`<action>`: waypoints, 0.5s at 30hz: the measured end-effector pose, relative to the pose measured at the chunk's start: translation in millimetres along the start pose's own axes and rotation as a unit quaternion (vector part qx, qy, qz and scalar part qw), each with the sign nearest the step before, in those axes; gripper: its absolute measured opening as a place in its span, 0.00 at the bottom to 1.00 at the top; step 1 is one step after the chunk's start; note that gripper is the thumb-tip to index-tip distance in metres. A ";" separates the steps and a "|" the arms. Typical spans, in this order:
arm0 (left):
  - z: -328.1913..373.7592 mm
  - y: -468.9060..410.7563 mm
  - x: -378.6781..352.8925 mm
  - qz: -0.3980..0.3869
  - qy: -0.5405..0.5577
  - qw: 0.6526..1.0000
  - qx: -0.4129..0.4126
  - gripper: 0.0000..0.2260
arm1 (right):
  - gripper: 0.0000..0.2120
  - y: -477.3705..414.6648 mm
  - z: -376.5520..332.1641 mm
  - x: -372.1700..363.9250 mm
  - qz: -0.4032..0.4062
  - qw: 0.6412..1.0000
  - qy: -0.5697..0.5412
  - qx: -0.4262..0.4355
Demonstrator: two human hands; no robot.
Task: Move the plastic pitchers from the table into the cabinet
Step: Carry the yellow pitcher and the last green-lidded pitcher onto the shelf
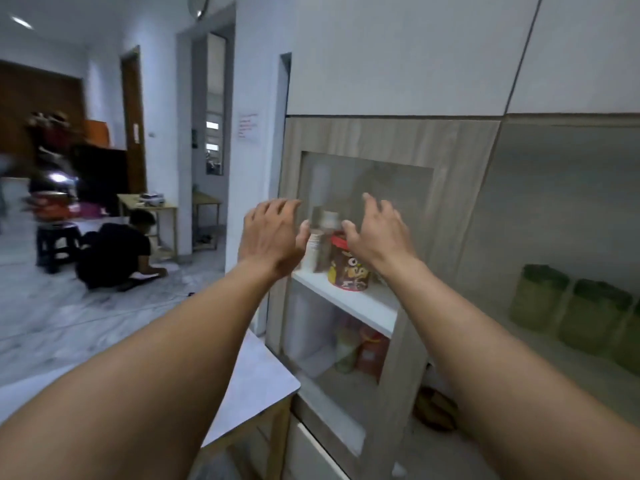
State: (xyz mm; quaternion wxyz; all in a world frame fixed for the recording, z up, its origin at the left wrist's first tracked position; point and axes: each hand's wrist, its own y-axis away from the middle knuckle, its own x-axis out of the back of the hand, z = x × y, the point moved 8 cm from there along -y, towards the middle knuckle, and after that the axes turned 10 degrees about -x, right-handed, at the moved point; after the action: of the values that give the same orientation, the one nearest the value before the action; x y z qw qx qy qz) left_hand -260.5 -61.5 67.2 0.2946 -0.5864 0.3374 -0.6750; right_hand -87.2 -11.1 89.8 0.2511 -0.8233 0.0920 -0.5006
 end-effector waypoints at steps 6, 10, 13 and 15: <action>-148.7 75.1 67.6 -0.015 -0.099 0.989 0.107 0.23 | 0.32 40.3 -141.2 -91.8 -0.085 0.992 -0.044 0.085; -229.6 125.2 107.9 -0.034 -0.130 0.976 0.173 0.27 | 0.33 72.3 -238.7 -141.1 -0.123 0.980 -0.092 0.123; -290.9 167.4 145.2 -0.036 -0.155 0.963 0.219 0.27 | 0.32 104.2 -319.2 -174.7 -0.152 0.967 -0.127 0.160; -324.2 196.6 166.3 -0.036 -0.169 0.955 0.241 0.27 | 0.31 122.4 -363.0 -194.6 -0.164 0.960 -0.146 0.172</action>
State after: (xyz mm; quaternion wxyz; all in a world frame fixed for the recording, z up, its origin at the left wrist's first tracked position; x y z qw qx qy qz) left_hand -604.2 -275.5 -19.2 0.4555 -0.6153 0.0886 -0.6373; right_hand -484.8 -154.2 11.8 0.3141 -0.8357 -0.1694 -0.4175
